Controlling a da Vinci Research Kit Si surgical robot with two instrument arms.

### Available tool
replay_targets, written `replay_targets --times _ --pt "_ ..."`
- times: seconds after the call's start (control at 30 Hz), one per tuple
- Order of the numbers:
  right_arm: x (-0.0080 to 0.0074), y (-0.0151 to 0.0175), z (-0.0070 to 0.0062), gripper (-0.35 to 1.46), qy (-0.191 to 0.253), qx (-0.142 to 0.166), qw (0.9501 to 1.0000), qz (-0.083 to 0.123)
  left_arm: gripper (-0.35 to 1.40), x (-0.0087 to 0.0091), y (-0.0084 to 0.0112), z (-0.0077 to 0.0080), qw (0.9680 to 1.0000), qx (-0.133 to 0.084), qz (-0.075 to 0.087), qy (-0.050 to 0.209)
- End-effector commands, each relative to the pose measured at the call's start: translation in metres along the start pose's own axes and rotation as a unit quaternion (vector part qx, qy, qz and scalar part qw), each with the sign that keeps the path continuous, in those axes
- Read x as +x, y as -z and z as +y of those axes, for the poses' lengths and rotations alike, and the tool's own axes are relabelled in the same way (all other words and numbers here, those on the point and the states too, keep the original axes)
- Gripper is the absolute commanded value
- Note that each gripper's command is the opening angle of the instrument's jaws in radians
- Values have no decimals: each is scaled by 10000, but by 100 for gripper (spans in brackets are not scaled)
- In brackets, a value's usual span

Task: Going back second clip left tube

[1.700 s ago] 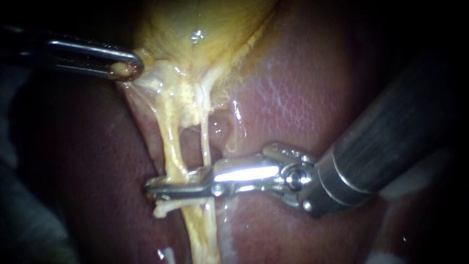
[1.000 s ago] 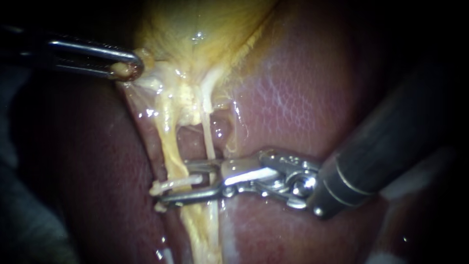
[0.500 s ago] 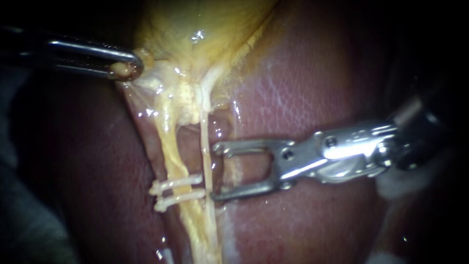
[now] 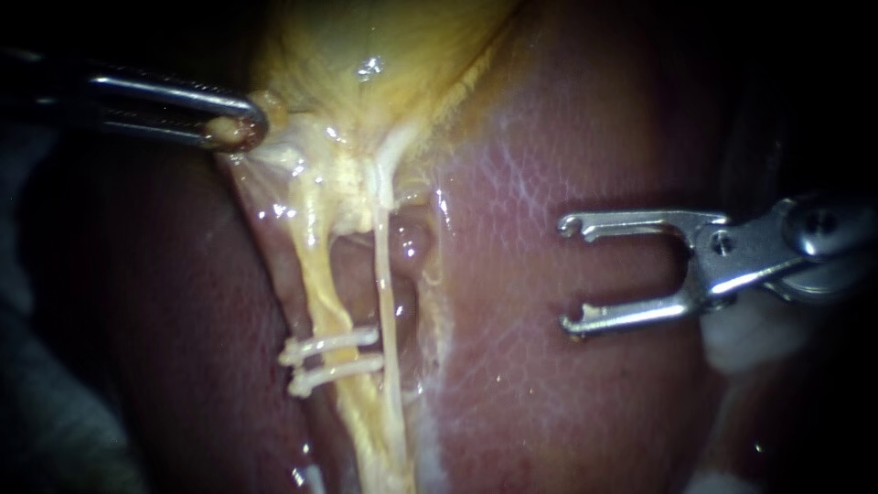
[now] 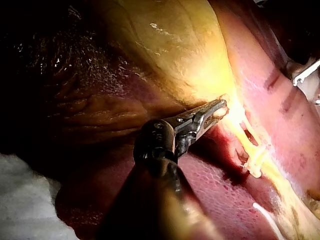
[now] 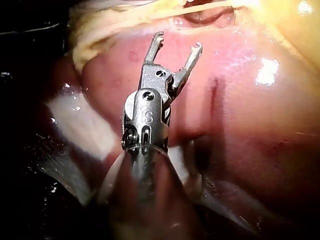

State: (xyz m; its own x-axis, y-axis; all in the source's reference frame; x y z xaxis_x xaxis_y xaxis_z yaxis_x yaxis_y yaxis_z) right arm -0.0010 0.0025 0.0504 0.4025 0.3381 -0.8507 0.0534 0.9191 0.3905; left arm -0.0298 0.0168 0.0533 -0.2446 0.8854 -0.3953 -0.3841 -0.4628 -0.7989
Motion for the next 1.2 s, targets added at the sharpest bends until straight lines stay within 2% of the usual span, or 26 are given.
replay_targets --times 0.03,0.17,0.33,0.43,0.57,0.7,0.83,1.2 --pt "-1 -2 -2 50 -1 9 10000 0 -35 -1 -3 -2 10000 6 3 -4" --pt "-1 -2 -3 50 31 14 10000 -15 -35 -3 -8 -5 10000 19 10 -14" --pt "-1 -2 -3 50 48 50 9998 -203 -35 -9 -23 -12 10000 55 31 -38" --pt "-1 -2 -3 50 82 63 9996 -261 -35 -16 -39 -21 9999 80 46 -67" --pt "0 -2 -3 50 82 62 9996 -261 -35 -28 -62 -33 9999 58 -18 -146" --pt "0 -2 -3 50 82 78 9996 -258 -35 -40 -82 -45 9999 23 -78 -111" --pt "0 -2 -4 50 112 95 9996 -255 -35 -46 -88 -48 9999 20 -100 -74" --pt "2 -5 -6 50 110 166 9995 -241 -35 -43 -87 -46 9999 12 -105 -68"
